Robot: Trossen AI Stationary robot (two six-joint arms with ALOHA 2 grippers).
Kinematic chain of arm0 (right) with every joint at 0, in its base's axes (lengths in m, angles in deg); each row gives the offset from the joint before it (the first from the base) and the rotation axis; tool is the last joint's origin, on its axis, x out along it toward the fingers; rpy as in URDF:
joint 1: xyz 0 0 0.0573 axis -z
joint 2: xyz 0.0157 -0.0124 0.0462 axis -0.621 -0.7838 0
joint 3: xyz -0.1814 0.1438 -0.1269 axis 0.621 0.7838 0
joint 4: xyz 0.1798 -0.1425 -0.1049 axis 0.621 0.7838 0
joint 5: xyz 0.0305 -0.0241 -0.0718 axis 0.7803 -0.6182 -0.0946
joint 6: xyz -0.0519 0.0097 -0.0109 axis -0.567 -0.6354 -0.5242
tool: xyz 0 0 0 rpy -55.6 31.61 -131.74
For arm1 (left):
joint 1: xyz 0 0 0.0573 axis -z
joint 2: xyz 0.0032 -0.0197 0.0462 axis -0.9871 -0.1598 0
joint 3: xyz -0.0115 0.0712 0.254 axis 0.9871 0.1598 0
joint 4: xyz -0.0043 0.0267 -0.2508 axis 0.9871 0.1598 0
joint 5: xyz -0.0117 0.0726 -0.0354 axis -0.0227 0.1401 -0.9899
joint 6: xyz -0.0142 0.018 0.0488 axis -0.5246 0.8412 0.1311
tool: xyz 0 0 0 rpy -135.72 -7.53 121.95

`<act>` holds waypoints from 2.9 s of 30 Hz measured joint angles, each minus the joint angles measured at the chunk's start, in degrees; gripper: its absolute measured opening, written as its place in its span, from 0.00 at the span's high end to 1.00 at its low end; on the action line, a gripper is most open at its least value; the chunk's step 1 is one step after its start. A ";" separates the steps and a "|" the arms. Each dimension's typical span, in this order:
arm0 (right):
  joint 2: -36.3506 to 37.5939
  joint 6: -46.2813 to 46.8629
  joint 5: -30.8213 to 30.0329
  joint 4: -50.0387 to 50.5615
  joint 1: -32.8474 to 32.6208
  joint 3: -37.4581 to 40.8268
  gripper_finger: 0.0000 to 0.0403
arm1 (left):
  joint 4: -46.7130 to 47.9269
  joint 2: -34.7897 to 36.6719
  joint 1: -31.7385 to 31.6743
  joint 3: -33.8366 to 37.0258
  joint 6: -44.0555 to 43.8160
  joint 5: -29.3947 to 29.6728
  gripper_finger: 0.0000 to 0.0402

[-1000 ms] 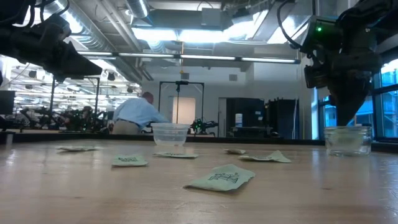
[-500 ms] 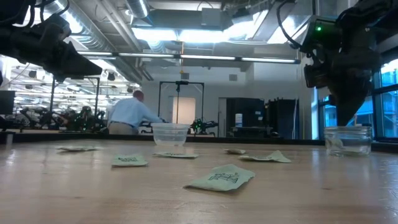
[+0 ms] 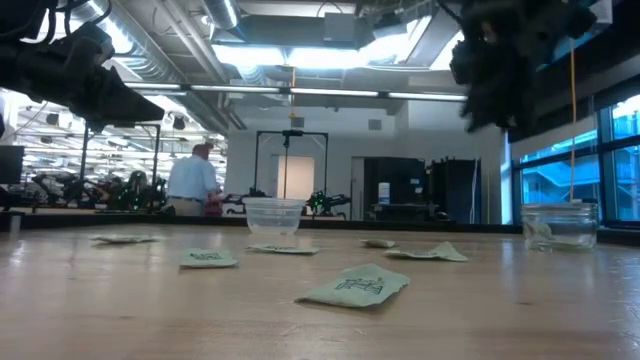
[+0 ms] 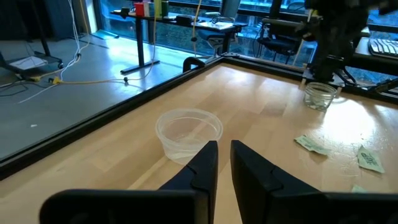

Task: Pick and place Stevia / Truvia into bins
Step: Put the stevia packet into the transparent container

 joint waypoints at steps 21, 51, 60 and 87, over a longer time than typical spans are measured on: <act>-24.00 15.35 -18.99 11.49 -16.45 -20.95 0.70 | 0.01 0.00 0.01 0.01 0.00 -0.15 0.91; -47.42 23.89 -14.91 8.81 -25.34 -26.66 0.70 | 0.03 0.02 0.02 0.01 -0.01 -4.81 0.90; -48.05 23.64 -14.92 8.35 -25.32 -26.65 0.70 | 0.30 0.00 0.02 0.02 -0.01 -4.81 0.91; -51.32 22.08 -10.37 7.80 -25.26 -26.69 0.85 | 2.75 0.00 0.01 0.02 -0.11 -4.81 0.91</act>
